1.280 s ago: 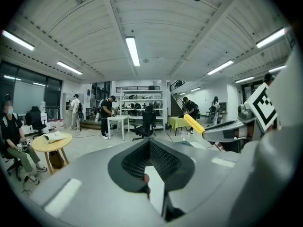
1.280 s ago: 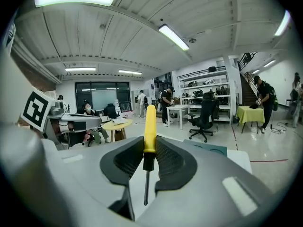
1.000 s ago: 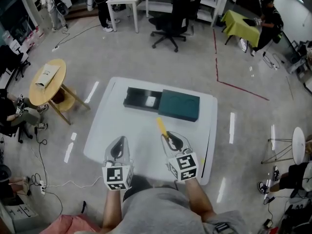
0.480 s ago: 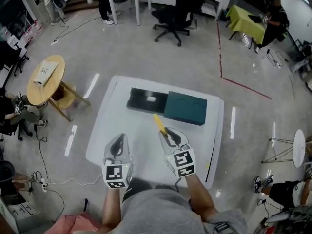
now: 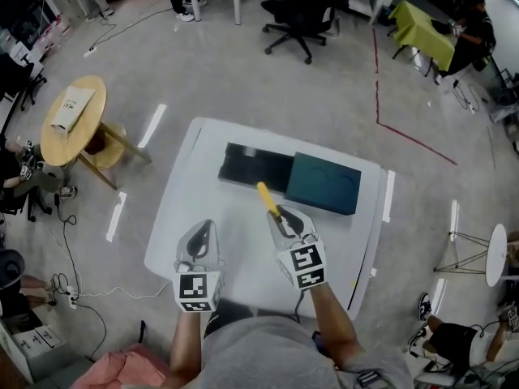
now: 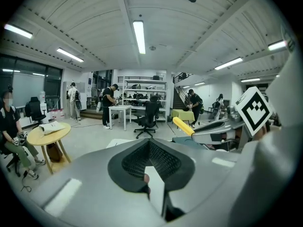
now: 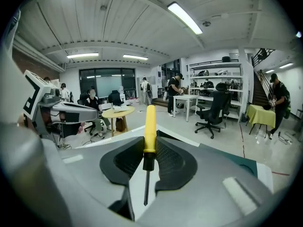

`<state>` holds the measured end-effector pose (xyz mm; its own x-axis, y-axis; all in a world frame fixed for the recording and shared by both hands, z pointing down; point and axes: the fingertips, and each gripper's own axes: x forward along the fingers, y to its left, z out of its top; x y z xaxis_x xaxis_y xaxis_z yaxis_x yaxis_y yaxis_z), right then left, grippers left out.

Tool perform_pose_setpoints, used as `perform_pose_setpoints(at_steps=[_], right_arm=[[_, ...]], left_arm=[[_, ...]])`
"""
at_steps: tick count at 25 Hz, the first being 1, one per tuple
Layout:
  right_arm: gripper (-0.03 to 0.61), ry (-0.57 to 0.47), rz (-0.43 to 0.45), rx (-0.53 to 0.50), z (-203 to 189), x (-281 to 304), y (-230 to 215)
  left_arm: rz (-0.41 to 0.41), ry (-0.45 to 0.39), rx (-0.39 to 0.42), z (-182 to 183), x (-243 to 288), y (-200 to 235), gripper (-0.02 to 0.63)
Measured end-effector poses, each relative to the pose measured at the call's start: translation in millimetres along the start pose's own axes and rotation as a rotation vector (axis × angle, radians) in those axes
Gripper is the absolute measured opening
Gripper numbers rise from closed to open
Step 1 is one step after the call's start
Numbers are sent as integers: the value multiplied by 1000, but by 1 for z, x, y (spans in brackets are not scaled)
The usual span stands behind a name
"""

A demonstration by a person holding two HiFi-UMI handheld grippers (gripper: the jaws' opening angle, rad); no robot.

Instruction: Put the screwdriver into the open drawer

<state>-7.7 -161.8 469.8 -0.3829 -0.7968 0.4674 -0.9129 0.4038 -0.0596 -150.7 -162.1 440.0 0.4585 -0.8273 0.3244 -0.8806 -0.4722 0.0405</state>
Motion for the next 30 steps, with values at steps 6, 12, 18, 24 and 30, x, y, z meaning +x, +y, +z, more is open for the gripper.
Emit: perform_pose_setpoints(at_steps=[6, 12, 18, 24, 30], right_arm=[[81, 47, -4, -1, -6, 33, -10], [81, 67, -2, 1, -4, 68, -17], [81, 90, -10, 3, -4, 97, -26], [81, 115, -10, -4, -7, 125, -35], [81, 139, -6, -9, -9, 153, -39]], left_arm=[[-1, 26, -26, -10, 24, 16, 12], [-15, 46, -42, -17, 52, 33, 12], [-25, 68, -64, -27, 77, 48, 12], [-23, 96, -91, -39, 96, 60, 11], [-30, 116, -109, -50, 110, 72, 12]])
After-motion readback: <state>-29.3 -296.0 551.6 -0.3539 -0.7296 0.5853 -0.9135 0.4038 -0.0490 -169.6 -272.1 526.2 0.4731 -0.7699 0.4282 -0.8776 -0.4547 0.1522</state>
